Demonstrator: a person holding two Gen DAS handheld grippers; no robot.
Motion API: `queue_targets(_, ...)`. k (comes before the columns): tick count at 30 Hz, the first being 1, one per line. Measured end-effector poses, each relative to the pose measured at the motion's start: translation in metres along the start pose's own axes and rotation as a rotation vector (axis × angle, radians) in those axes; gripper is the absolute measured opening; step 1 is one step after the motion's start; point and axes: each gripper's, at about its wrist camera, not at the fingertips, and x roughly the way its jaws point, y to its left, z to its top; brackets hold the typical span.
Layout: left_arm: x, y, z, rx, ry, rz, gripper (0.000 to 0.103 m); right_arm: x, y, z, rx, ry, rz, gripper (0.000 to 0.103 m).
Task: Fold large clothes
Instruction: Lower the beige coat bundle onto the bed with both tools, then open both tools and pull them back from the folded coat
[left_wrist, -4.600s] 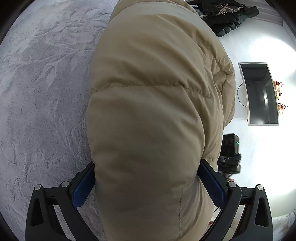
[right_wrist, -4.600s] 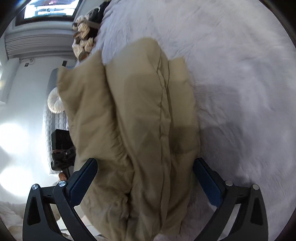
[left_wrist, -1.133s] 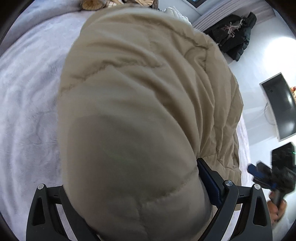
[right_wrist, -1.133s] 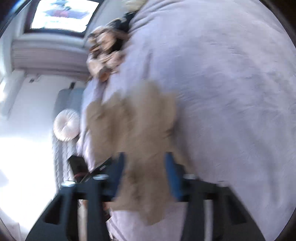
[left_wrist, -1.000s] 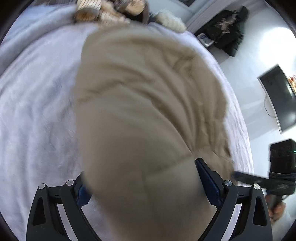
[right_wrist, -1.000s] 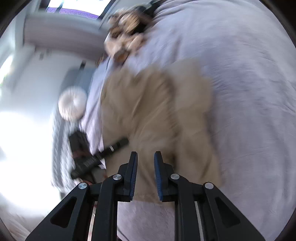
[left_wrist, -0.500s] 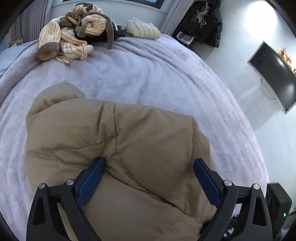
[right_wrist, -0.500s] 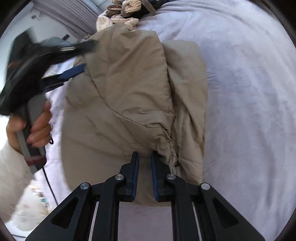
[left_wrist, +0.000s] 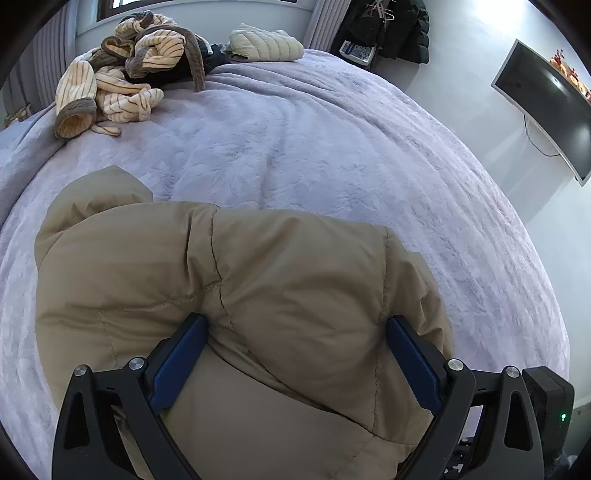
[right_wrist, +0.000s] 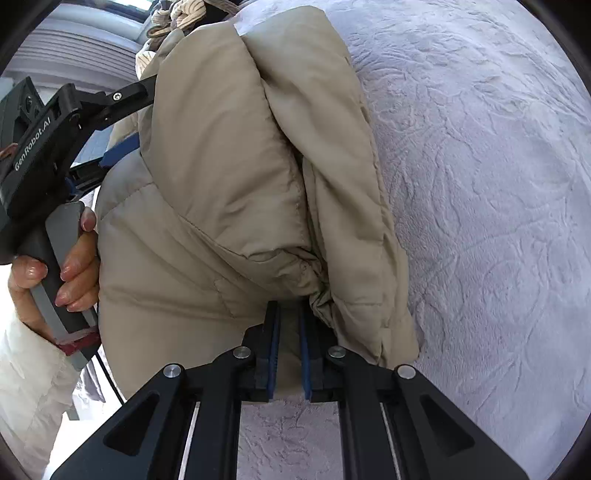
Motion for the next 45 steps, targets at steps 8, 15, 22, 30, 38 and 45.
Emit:
queue_targets(8,-0.017,-0.007,0.0,0.004,0.01,0.042,0.097,-0.011,0.023,0.016,0.002,0.012,-0.012,0.013)
queue_targets(15,-0.041,-0.006,-0.006,-0.024,0.005,0.065,0.097,-0.009,0.035,0.024,-0.01,0.021,-0.033,0.013)
queue_targets(22,-0.074,-0.004,-0.033,-0.042,-0.007,0.08,0.097,-0.005,0.038,0.032,-0.006,0.023,-0.031,0.014)
queue_targets(30,-0.116,0.013,-0.081,-0.169,-0.008,0.115,0.097,-0.016,0.051,0.035,-0.031,0.025,-0.026,0.014)
queue_targets(38,-0.155,0.019,-0.124,-0.26,0.013,0.158,0.097,-0.045,0.069,0.033,-0.057,0.013,-0.025,0.014)
queue_targets(45,-0.185,0.008,-0.139,-0.26,0.037,0.188,0.097,-0.075,0.094,0.022,-0.092,-0.015,-0.08,0.04)
